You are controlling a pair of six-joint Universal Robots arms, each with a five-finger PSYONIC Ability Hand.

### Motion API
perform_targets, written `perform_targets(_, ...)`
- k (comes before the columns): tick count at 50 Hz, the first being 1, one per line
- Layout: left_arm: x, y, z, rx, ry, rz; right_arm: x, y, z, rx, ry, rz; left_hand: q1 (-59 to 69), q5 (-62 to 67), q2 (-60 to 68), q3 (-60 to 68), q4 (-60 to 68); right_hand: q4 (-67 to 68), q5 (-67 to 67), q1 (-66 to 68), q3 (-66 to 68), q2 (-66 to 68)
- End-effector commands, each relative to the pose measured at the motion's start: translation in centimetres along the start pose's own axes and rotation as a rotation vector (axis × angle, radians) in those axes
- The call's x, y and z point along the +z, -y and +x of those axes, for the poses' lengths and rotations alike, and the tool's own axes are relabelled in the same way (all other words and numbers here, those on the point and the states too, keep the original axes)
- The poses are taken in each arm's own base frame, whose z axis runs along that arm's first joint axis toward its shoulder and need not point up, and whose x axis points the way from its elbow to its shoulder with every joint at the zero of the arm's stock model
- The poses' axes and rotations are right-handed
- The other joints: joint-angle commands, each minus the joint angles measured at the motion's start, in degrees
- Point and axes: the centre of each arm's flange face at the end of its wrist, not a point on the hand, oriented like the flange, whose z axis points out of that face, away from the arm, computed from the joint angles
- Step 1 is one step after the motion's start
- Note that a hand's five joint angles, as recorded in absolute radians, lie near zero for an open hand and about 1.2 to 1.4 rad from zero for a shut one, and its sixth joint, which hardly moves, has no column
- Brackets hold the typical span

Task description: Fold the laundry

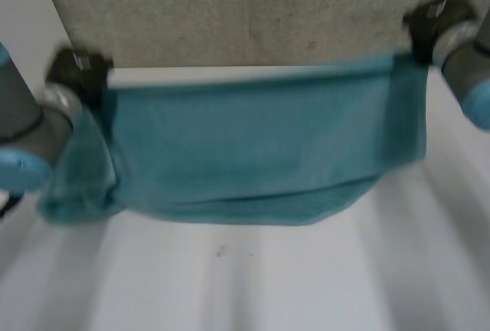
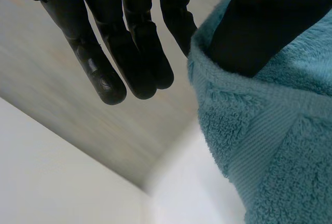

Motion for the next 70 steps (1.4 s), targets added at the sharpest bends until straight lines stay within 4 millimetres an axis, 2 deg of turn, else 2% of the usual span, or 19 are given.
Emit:
perform_targets(1, 0.0, 12.9, -9.1, -0.121, 0.322, 0.542, -0.2, 9.7, 7.3, 0.228, -0.3, 0.447, 14.5, 14.91, 11.09, 11.49, 11.29, 11.65, 13.81, 25.32, 11.92, 12.25)
perform_targets(4, -1.2, 15.0, -10.6, -0.175, 0.353, 0.642, -1.8, 11.1, 8.3, 0.26, -0.307, 0.49, 14.5, 14.91, 11.09, 11.49, 11.29, 11.65, 13.81, 25.32, 11.92, 12.25)
perform_targets(8, -1.5, 13.2, -9.4, -0.197, 0.299, 0.537, -3.0, 9.2, 6.8, 0.241, -0.224, 0.405, 14.5, 14.91, 11.09, 11.49, 11.29, 11.65, 13.81, 25.32, 11.92, 12.25)
perform_targets(12, -1.7, 9.1, -6.7, -0.211, 0.217, 0.375, -3.4, 4.9, 3.1, 0.22, -0.064, 0.27, 14.5, 14.91, 11.09, 11.49, 11.29, 11.65, 13.81, 25.32, 11.92, 12.25)
perform_targets(15, -2.2, 5.1, -4.7, -0.219, 0.166, 0.246, -3.8, 2.5, 1.4, 0.221, 0.008, 0.199, 14.5, 14.91, 11.09, 11.49, 11.29, 11.65, 13.81, 25.32, 11.92, 12.25)
perform_targets(16, -2.4, 4.0, -4.2, -0.219, 0.155, 0.21, -4.2, 0.8, 0.2, 0.218, 0.057, 0.145, 14.5, 14.91, 11.09, 11.49, 11.29, 11.65, 13.81, 25.32, 11.92, 12.25)
perform_targets(17, -2.8, 1.8, -3.5, -0.22, 0.136, 0.145, -4.4, 0.0, -0.3, 0.217, 0.076, 0.119, 14.5, 14.91, 11.09, 11.49, 11.29, 11.65, 13.81, 25.32, 11.92, 12.25)
perform_targets(20, -3.4, -0.1, -2.9, -0.224, 0.12, 0.086, -5.3, -2.4, -2.0, 0.221, 0.133, 0.034, 14.5, 14.91, 11.09, 11.49, 11.29, 11.65, 13.81, 25.32, 11.92, 12.25)
perform_targets(21, -4.1, -2.2, -1.9, -0.226, 0.102, 0.026, -5.9, -3.9, -3.0, 0.22, 0.165, -0.015, 14.5, 14.91, 11.09, 11.49, 11.29, 11.65, 13.81, 25.32, 11.92, 12.25)
perform_targets(23, -4.3, -2.9, -1.5, -0.228, 0.095, 0.008, -6.4, -4.7, -3.6, 0.22, 0.183, -0.046, 14.5, 14.91, 11.09, 11.49, 11.29, 11.65, 13.81, 25.32, 11.92, 12.25)
perform_targets(25, -5.0, -5.2, 0.1, -0.23, 0.068, -0.042, -7.9, -7.4, -5.5, 0.224, 0.239, -0.135, 14.5, 14.91, 11.09, 11.49, 11.29, 11.65, 13.81, 25.32, 11.92, 12.25)
perform_targets(28, -5.2, -7.8, 1.8, -0.23, 0.043, -0.09, -8.9, -9.3, -6.7, 0.226, 0.279, -0.189, 14.5, 14.91, 11.09, 11.49, 11.29, 11.65, 13.81, 25.32, 11.92, 12.25)
perform_targets(32, -5.9, -10.3, 3.6, -0.234, 0.008, -0.158, -9.2, -11.7, -6.6, 0.235, 0.268, -0.233, 14.5, 14.91, 11.09, 11.49, 11.29, 11.65, 13.81, 25.32, 11.92, 12.25)
perform_targets(35, -6.2, -11.1, 4.3, -0.228, -0.012, -0.188, -9.1, -12.8, -6.1, 0.243, 0.254, -0.252, 14.5, 14.91, 11.09, 11.49, 11.29, 11.65, 13.81, 25.32, 11.92, 12.25)
perform_targets(39, -6.3, -11.8, 4.9, -0.198, -0.043, -0.204, -9.3, -13.8, -5.8, 0.254, 0.258, -0.272, -0.91, -0.5, -4.32, -3.92, -4.12, 11.65, 13.81, 25.32, 11.92, 12.25)
perform_targets(42, -6.3, -11.9, 5.1, -0.17, -0.054, -0.203, -9.1, -14.3, -5.2, 0.261, 0.249, -0.279, -19.93, -19.51, -23.34, -22.93, -23.13, 11.65, 13.81, 25.32, 11.92, 12.25)
perform_targets(47, -6.2, -12.0, 5.1, -0.145, -0.051, -0.199, -8.9, -14.6, -4.4, 0.267, 0.229, -0.286, -27.52, -27.11, -30.93, -30.53, -30.73, 11.65, 13.81, 25.32, 11.92, 12.25)
perform_targets(56, -6.7, -12.8, 5.1, -0.143, -0.049, -0.234, -8.6, -15.3, -3.8, 0.269, 0.207, -0.301, -27.7, -27.29, -31.11, -30.71, -30.91, 11.65, 13.81, 25.32, 11.92, 12.25)
perform_targets(70, -7.4, -13.7, 2.5, -0.147, 0.021, -0.272, -8.2, -15.7, -3.3, 0.268, 0.178, -0.293, -27.54, -27.12, -30.95, -30.54, -30.74, 11.65, 13.81, 25.32, 11.92, 12.25)
